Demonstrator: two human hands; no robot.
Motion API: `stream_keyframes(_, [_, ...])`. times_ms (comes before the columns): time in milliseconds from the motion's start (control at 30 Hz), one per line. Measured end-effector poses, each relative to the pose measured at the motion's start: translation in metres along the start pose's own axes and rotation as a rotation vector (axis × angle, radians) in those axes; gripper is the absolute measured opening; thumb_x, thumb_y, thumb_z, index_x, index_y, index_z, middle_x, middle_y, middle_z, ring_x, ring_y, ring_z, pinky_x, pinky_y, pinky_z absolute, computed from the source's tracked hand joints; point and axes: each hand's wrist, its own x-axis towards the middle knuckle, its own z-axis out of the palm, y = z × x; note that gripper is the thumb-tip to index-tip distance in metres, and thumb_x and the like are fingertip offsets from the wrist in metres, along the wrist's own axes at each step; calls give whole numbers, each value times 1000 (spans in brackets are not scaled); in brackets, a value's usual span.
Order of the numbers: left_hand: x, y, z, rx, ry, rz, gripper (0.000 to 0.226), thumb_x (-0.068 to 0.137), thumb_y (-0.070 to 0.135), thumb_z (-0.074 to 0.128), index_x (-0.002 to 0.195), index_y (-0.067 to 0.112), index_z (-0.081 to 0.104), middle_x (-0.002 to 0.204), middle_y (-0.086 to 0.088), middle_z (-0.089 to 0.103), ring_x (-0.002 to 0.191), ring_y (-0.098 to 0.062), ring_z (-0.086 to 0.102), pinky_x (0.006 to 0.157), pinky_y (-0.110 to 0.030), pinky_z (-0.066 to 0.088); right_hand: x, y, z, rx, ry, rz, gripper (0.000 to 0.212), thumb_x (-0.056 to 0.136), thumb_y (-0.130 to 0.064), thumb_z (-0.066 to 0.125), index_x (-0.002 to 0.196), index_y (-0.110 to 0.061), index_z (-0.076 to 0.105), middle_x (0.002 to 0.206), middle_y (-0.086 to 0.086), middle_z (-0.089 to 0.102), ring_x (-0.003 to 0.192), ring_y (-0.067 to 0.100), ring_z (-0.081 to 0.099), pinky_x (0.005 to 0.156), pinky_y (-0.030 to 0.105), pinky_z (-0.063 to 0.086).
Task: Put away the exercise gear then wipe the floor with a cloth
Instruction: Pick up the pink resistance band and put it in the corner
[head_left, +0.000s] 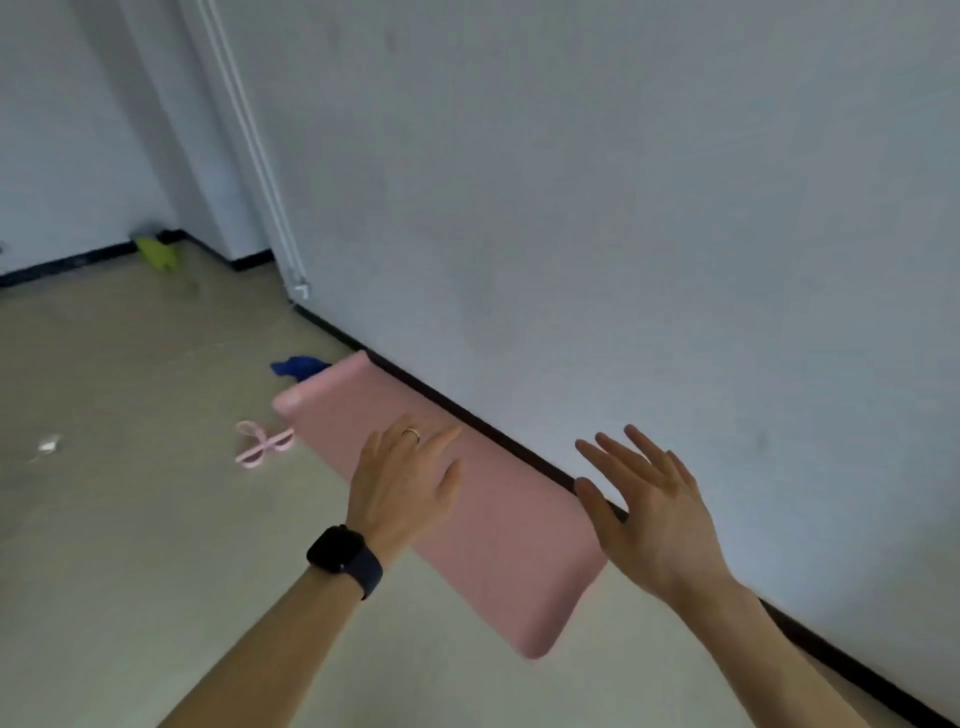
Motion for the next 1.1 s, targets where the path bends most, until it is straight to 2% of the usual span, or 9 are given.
stream_keyframes(100, [-29, -106, -28, 15, 70, -174, 44, 93, 40, 55, 136, 29, 59, 137, 1, 60, 131, -23, 50, 103, -43, 45, 43, -85, 54, 64, -44, -140, 47, 96, -53, 40, 135, -34, 61, 140, -10, 59, 144, 18, 39, 113, 52, 38])
stream_keyframes(267, [-62, -270, -63, 65, 109, -360, 55, 89, 52, 32, 134, 35, 58, 139, 10, 58, 134, -18, 45, 106, -41, 41, 96, -220, 149, 141, -120, -296, 49, 96, -55, 38, 138, -37, 57, 143, -13, 56, 145, 16, 37, 115, 49, 35])
stream_keyframes(367, [-75, -346, -82, 67, 145, -455, 46, 89, 47, 44, 131, 36, 60, 140, 7, 58, 135, -24, 47, 107, -43, 38, 124, -283, 194, 173, -149, -356, 50, 96, -55, 38, 137, -36, 58, 142, -11, 57, 143, 17, 39, 115, 43, 32])
stream_keyframes(433, [-81, -393, -90, 71, 122, -521, 47, 92, 48, 46, 138, 40, 53, 146, 8, 52, 142, -22, 39, 114, -42, 31, 144, -320, 223, 194, -147, -375, 50, 96, -54, 39, 136, -35, 59, 141, -11, 58, 142, 17, 41, 114, 41, 31])
stream_keyframes(600, [-72, -495, -96, 94, 102, -611, 65, 86, 60, 22, 145, 41, 45, 153, 11, 43, 146, -16, 30, 118, -40, 24, 196, -383, 292, 230, -178, -404, 49, 96, -54, 39, 138, -36, 58, 142, -12, 57, 143, 17, 40, 110, 51, 41])
stream_keyframes(800, [-20, -604, -80, 89, 51, -648, 61, 89, 56, 27, 147, 42, 40, 155, 9, 39, 148, -16, 25, 120, -39, 19, 271, -428, 385, 221, -250, -410, 51, 96, -55, 37, 139, -36, 56, 145, -14, 53, 145, 14, 35, 116, 47, 33])
stream_keyframes(933, [35, -678, -64, 63, 68, -693, 59, 89, 55, 31, 144, 41, 45, 152, 7, 44, 145, -17, 29, 119, -39, 22, 343, -452, 454, 240, -297, -407, 52, 96, -56, 37, 139, -35, 56, 145, -14, 53, 145, 15, 36, 113, 50, 38])
stream_keyframes(1100, [91, -757, -44, 83, 37, -727, 61, 88, 59, 25, 144, 42, 44, 152, 8, 44, 144, -17, 32, 117, -37, 23, 427, -486, 527, 267, -340, -408, 53, 95, -57, 37, 138, -34, 58, 144, -13, 55, 144, 15, 37, 113, 49, 38])
